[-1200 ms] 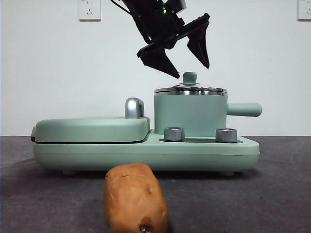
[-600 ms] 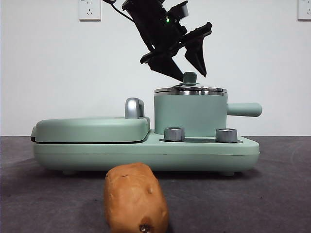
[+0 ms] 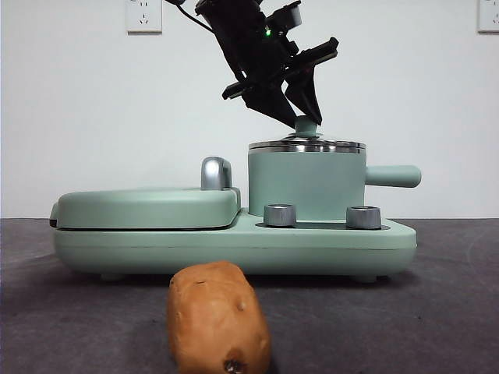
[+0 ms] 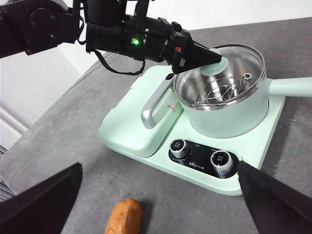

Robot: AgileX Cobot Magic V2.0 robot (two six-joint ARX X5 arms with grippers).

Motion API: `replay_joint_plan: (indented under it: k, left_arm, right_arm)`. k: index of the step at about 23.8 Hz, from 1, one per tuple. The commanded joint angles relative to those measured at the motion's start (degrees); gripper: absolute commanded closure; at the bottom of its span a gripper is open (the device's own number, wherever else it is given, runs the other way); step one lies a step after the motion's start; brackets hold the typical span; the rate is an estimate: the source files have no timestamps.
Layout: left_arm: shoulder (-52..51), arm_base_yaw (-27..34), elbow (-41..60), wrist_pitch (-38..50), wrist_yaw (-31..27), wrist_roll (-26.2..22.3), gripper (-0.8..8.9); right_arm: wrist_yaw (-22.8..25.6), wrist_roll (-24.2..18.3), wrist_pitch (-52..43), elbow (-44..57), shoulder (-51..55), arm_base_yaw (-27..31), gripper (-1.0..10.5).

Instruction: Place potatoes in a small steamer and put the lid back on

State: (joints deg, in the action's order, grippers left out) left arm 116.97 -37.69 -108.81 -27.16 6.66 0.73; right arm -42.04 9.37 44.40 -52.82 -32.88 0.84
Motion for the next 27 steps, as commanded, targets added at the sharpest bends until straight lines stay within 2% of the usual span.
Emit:
replay_joint_plan:
  k: [1, 7, 10, 12, 19, 27]
  left_arm:
    - [-2.7, -0.5, -2.7, -1.4, -0.7, -2.1, 8.09]
    - [-10.0, 0.2, -2.8, -6.6, -0.8, -4.1, 8.09]
    - [-13.5, 1.6, -2.8, -8.2, -0.8, -4.6, 8.09]
    - [-15.7, 3.0, -2.8, -9.8, -0.8, -4.6, 8.09]
    - [-20.3, 7.8, -2.8, -15.8, -0.7, -4.7, 8.09]
    - [-21.2, 14.1, -2.8, -19.7, -0.7, -4.8, 8.09]
  right_arm:
    - [-0.2, 0.5, -0.2, -0.9, -0.3, 0.0, 4.4]
    - [0.0, 0.2, 2.5, -0.9, -0.4, -0.2, 4.4]
    - [0.1, 0.1, 4.8, -1.0, -1.7, -2.6, 4.6]
    - [1.8, 0.7, 6.3, -1.5, -3.5, -5.4, 4.6]
    - [11.9, 5.4, 8.4, -4.1, -11.0, -19.9, 4.6]
    - [26.8, 12.4, 8.3, -4.9, -23.2, -41.2, 4.6]
